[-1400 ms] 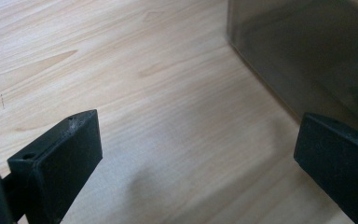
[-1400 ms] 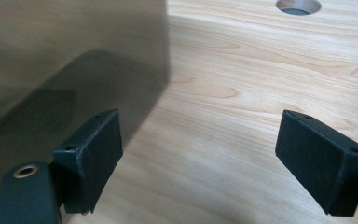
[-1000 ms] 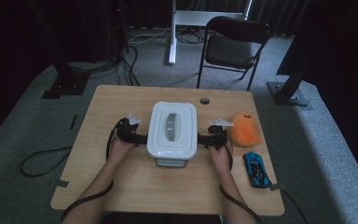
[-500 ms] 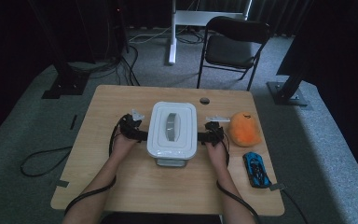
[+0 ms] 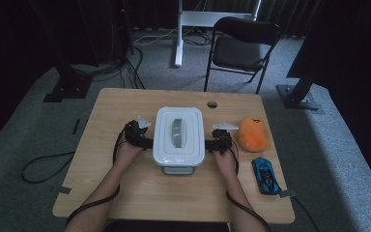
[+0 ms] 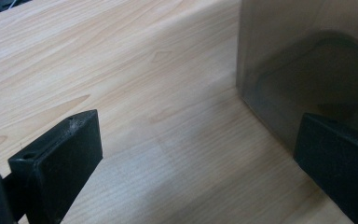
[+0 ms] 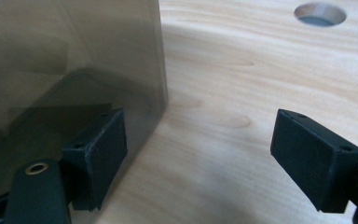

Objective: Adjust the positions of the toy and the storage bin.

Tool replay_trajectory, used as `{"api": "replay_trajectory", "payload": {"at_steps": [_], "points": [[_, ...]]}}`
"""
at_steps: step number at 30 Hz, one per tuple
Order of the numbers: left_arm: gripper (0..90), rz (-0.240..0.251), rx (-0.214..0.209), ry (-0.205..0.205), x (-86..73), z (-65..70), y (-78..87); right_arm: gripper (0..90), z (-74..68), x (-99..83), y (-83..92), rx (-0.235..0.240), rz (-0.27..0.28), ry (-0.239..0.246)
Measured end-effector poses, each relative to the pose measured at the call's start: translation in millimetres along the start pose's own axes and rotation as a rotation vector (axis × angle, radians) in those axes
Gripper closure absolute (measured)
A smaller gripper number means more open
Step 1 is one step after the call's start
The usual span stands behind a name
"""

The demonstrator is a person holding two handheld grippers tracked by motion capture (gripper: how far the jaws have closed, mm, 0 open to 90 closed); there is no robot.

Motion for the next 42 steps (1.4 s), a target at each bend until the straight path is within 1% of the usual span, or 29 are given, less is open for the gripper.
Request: {"api": "replay_trajectory", "payload": {"at_steps": [1, 4, 9, 13, 16, 17, 19, 24, 26, 28, 30, 31, 39, 40, 42], "points": [[1.5, -0.001, 0.001, 0.0, -0.4, 0.5, 0.7, 17.8, -0.6, -0.8, 1.8, 0.01, 0.003, -0.007], [1.5, -0.001, 0.0, -0.002, -2.4, 3.5, 3.7, 18.2, -2.2, -2.8, 5.6, 0.017, 0.002, -0.01], [1.5, 0.0, -0.001, -0.013, -5.9, 9.2, 9.4, 18.7, -5.9, -9.4, 13.8, 0.024, 0.014, 0.001], [1.5, 0.005, -0.003, -0.012, -9.6, 13.0, 13.5, 18.8, -8.3, -14.7, 19.6, 0.034, 0.018, -0.001], [1.5, 0.006, -0.005, -0.011, -12.8, 15.4, 16.9, 18.8, -11.1, -17.3, 24.0, 0.032, 0.019, 0.011], [1.5, 0.011, -0.006, -0.005, -13.4, 16.4, 17.3, 18.8, -11.9, -18.1, 25.5, 0.033, 0.019, 0.016], [1.6, 0.012, -0.004, -0.015, -14.7, 17.6, 19.2, 18.8, -13.3, -19.9, 27.9, 0.032, 0.019, 0.023], [1.6, 0.006, -0.006, -0.017, -17.6, 21.3, 22.6, 18.8, -15.5, -23.3, 33.2, 0.038, 0.015, 0.025], [1.6, 0.004, -0.007, -0.024, -18.5, 22.9, 24.4, 18.8, -16.6, -24.8, 35.8, 0.037, 0.016, 0.031], [1.8, 0.005, -0.007, -0.028, -18.8, 25.3, 25.9, 18.8, -16.8, -25.8, 38.5, 0.047, 0.024, 0.035], [1.9, 0.001, -0.002, -0.038, -19.2, 27.5, 27.7, 18.8, -17.2, -26.5, 40.2, 0.045, 0.017, 0.036], [1.9, 0.002, -0.002, -0.04, -19.7, 28.4, 28.5, 18.9, -17.6, -27.2, 41.1, 0.045, 0.023, 0.04], [1.9, -0.005, -0.011, -0.05, -23.7, 34.4, 34.6, 18.8, -19.7, -33.9, 48.9, 0.056, 0.025, 0.033], [1.9, -0.005, -0.012, -0.045, -24.1, 35.6, 35.3, 18.8, -20.0, -34.9, 50.1, 0.057, 0.026, 0.033], [1.9, -0.003, -0.008, -0.056, -24.8, 38.2, 36.8, 18.8, -20.2, -36.6, 51.8, 0.054, 0.019, 0.031]]}}
Point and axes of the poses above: each handheld gripper's, and its own axes: y roughly backward along the jaws, x roughly out of its top, z roughly to its right, the point moved 1 cm from there along -y, roughly forward along the jaws, and after that the axes turned 5 degrees about -y, right-handed, at the moved point
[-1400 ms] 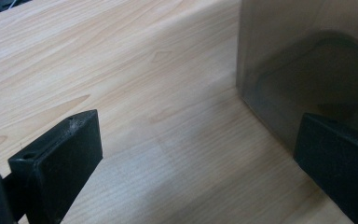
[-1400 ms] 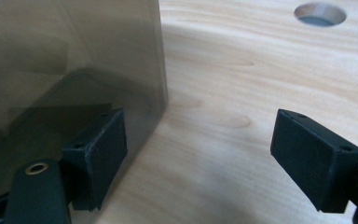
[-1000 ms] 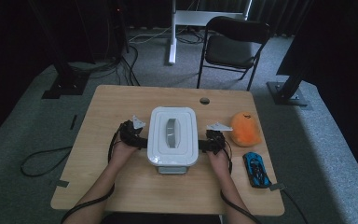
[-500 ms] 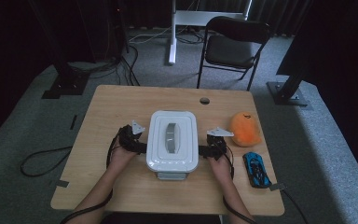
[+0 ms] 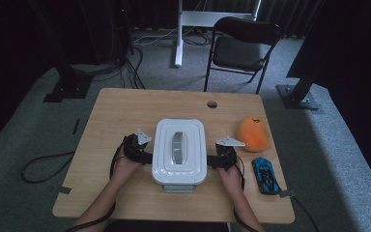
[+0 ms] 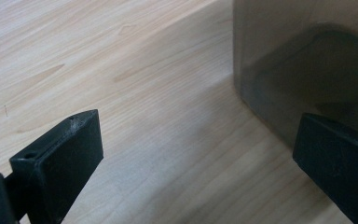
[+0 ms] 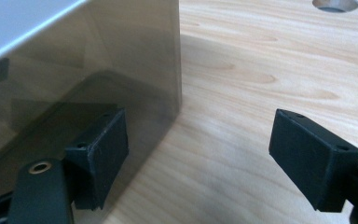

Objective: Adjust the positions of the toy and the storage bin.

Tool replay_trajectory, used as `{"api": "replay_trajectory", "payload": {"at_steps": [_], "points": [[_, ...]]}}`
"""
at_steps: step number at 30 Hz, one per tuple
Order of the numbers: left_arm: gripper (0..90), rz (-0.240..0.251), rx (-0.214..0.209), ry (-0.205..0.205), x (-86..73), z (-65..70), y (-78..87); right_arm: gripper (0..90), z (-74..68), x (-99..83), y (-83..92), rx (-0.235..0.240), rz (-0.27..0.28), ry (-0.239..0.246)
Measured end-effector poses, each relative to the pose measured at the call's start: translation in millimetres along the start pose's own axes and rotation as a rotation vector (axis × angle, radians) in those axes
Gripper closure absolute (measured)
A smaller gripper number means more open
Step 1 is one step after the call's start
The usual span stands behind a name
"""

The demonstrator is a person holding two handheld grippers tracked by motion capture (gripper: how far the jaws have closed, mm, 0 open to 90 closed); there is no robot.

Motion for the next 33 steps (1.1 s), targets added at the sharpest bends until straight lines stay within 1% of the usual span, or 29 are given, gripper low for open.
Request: {"api": "replay_trajectory", "payload": {"at_steps": [2, 3, 8, 9, 17, 20, 21, 27, 29, 33], "points": [[1.9, -0.001, 0.001, -0.005, -0.3, 2.3, 1.3, 18.8, -0.2, -1.9, 2.0, -0.003, 0.004, 0.005], [1.9, -0.003, -0.002, -0.008, -0.8, 3.1, 1.9, 18.8, 0.3, -2.3, 2.9, 0.004, -0.001, 0.0], [1.9, -0.005, -0.008, -0.005, -3.6, 7.6, 3.6, 18.8, -0.7, -5.0, 8.1, 0.012, 0.001, 0.006], [1.9, -0.008, -0.009, -0.012, -3.9, 8.4, 4.0, 18.8, -0.6, -5.4, 8.6, 0.013, 0.0, 0.005], [1.9, -0.019, -0.005, -0.021, -5.4, 17.0, 9.1, 18.8, -0.6, -8.9, 14.0, 0.02, -0.001, 0.006], [1.9, -0.022, -0.003, -0.032, -6.2, 20.8, 9.9, 18.8, 0.9, -10.2, 15.5, 0.013, -0.007, 0.019], [1.9, -0.02, -0.001, -0.032, -6.6, 21.9, 10.1, 18.8, 1.6, -10.0, 15.8, 0.018, -0.011, 0.012], [1.9, -0.037, -0.001, -0.037, -7.5, 21.9, 10.9, 18.8, 0.8, -5.4, 14.3, 0.029, 0.007, 0.002], [1.8, -0.039, -0.005, -0.034, -7.1, 21.2, 12.5, 18.8, 1.6, -3.8, 9.9, 0.011, -0.002, 0.018], [1.8, -0.038, 0.002, -0.034, -7.0, 20.9, 13.1, 18.8, 6.2, -3.4, 3.7, 0.033, -0.012, -0.001]]}}
Point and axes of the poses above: each handheld gripper's, and its own axes: y roughly backward along the jaws, x roughly out of its top, z roughly to its right, the point moved 1 cm from there along -y, roughly forward along the jaws, and after that the axes turned 5 degrees about -y, right-handed, at the moved point
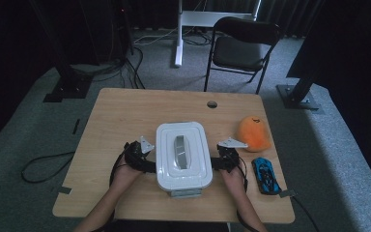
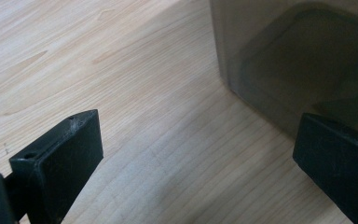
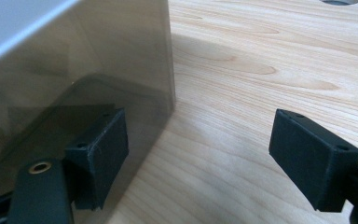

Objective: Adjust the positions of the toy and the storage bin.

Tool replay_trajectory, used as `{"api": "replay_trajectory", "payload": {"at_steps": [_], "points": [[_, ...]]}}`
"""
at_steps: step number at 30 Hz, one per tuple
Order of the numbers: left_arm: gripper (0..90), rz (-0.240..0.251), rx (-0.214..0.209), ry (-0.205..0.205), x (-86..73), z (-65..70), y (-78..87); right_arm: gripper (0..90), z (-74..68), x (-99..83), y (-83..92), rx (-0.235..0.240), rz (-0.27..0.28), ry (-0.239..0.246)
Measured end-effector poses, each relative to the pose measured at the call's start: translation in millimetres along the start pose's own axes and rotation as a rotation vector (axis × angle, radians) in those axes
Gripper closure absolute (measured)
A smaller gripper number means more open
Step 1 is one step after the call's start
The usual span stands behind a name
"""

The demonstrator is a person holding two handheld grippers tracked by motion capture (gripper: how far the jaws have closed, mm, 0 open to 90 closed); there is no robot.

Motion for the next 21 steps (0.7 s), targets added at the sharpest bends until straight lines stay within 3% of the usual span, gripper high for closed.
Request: {"api": "replay_trajectory", "payload": {"at_steps": [11, 21], "points": [[1.8, -0.011, 0.021, 0.021, -7.3, -5.9, 3.3, 18.7, 5.5, 16.0, -21.3, 0.079, -0.007, 0.015], [1.8, -0.019, 0.016, 0.015, -9.9, -3.5, 5.1, 18.7, 8.4, 22.8, -29.8, 0.1, 0.008, 0.039]]}}
Point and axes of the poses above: each handheld gripper's, and its own axes: y roughly backward along the jaws, x roughly out of its top, z roughly to its right, the point moved 1 cm from there along -y, roughly forward along the jaws, and after that the axes turned 5 degrees about -y, right-handed, at the moved point
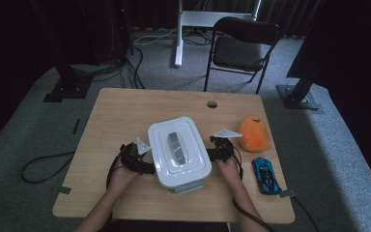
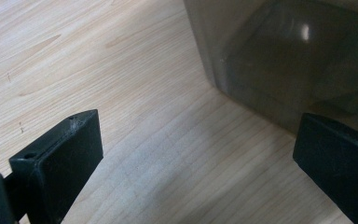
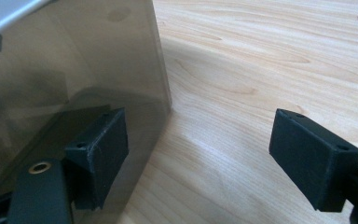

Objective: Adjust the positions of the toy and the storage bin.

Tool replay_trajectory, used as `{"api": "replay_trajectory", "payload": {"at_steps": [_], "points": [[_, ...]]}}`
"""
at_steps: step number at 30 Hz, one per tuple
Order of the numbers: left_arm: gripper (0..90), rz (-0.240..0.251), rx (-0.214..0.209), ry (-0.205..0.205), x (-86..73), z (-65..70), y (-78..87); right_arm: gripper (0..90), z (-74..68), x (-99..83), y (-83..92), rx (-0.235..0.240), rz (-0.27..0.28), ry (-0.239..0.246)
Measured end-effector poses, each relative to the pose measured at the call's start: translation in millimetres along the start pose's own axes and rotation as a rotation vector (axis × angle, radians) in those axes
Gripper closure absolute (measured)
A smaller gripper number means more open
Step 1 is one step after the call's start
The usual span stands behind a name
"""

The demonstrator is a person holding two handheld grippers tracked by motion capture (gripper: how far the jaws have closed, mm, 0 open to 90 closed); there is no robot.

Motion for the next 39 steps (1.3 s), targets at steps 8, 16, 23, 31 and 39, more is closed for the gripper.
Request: {"api": "replay_trajectory", "payload": {"at_steps": [8, 16, 23, 31, 39], "points": [[0.8, 0.013, -0.063, 0.026, -2.6, 1.0, 0.3, 14.9, 7.3, 1.9, -0.8, -0.014, -0.023, -0.026], [0.6, 0.035, -0.093, 0.038, -5.7, 4.0, 6.3, 13.9, 7.8, -4.6, 14.0, -0.099, -0.025, -0.027], [0.6, 0.068, -0.09, 0.047, -7.8, 2.5, 21.7, 13.7, -8.1, -25.9, 39.6, -0.192, -0.059, 0.038], [0.7, 0.095, -0.09, 0.111, -20.1, -10.3, 43.9, 13.7, -10.9, -56.3, 61.0, -0.192, -0.094, 0.026], [0.7, 0.153, -0.089, 0.161, -20.9, -17.7, 74.9, 13.4, -6.3, -79.9, 82.6, -0.196, -0.114, -0.002]]}}
Point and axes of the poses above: each handheld gripper's, and its own axes: y roughly backward along the jaws, x roughly out of its top, z roughly to its right, the point moved 1 cm from there along -y, roughly forward along the jaws, and after that the axes turned 5 degrees about -y, right-handed, at the moved point
